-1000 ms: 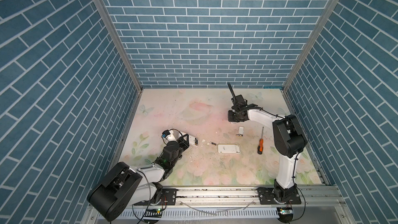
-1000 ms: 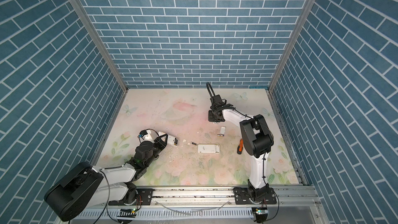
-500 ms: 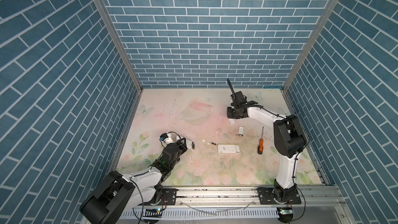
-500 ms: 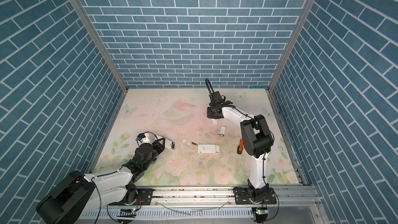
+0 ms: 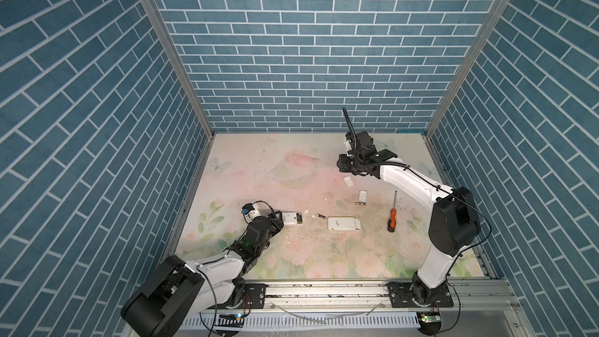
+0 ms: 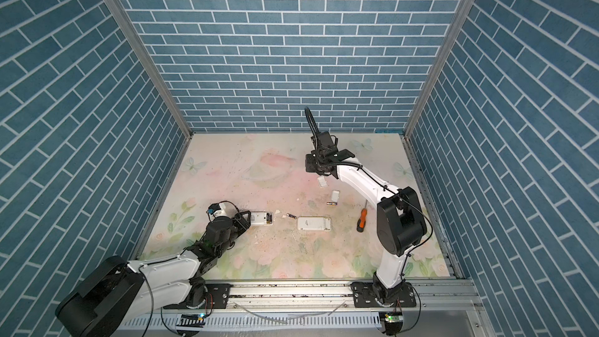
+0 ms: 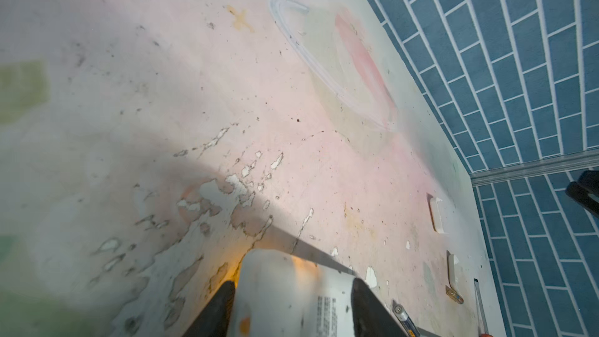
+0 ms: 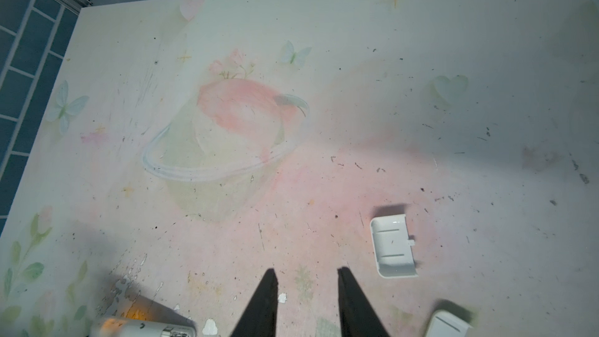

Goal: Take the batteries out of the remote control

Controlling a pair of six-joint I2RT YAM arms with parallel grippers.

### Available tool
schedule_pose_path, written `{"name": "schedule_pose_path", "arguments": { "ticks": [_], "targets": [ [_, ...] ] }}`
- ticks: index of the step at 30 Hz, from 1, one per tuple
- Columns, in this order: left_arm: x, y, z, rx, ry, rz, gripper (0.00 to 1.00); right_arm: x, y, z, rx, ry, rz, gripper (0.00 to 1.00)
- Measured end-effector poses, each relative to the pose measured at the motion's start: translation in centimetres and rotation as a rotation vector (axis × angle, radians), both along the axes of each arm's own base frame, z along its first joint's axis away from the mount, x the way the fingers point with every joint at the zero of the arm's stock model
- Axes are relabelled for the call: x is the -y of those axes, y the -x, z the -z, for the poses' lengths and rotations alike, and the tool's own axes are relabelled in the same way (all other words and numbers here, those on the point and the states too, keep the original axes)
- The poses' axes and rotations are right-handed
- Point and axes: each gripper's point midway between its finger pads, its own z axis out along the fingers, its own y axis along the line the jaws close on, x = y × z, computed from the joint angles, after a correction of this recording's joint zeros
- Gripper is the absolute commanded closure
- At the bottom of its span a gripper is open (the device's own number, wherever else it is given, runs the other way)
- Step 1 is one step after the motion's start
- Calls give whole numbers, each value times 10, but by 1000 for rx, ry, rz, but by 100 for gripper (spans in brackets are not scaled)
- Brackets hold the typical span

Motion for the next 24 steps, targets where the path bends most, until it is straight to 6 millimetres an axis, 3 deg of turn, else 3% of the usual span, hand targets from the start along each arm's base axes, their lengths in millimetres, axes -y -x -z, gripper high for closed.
{"name": "schedule_pose_path", "arguments": {
  "ticks": [7,12,15,19,21,24],
  "targets": [
    [-7,5,-6,-17,-41,-9,32,-3,11,-2,-13,9,-20,65],
    [-12,6,-19,-29,-82,-13,32,-1,38,-8,-33,37,-64,65],
    [-13,5,-34,-35,-121,-6,31,11,61,-13,-49,53,-74,65],
    [-14,-4,-46,-50,-153,18,32,42,96,-14,-74,71,-39,64],
    [-14,-10,-43,-84,-169,43,33,56,113,-13,-90,68,-10,65],
    [-10,-19,-30,-158,-206,107,47,74,134,-9,-115,55,39,65]
  ]
}}
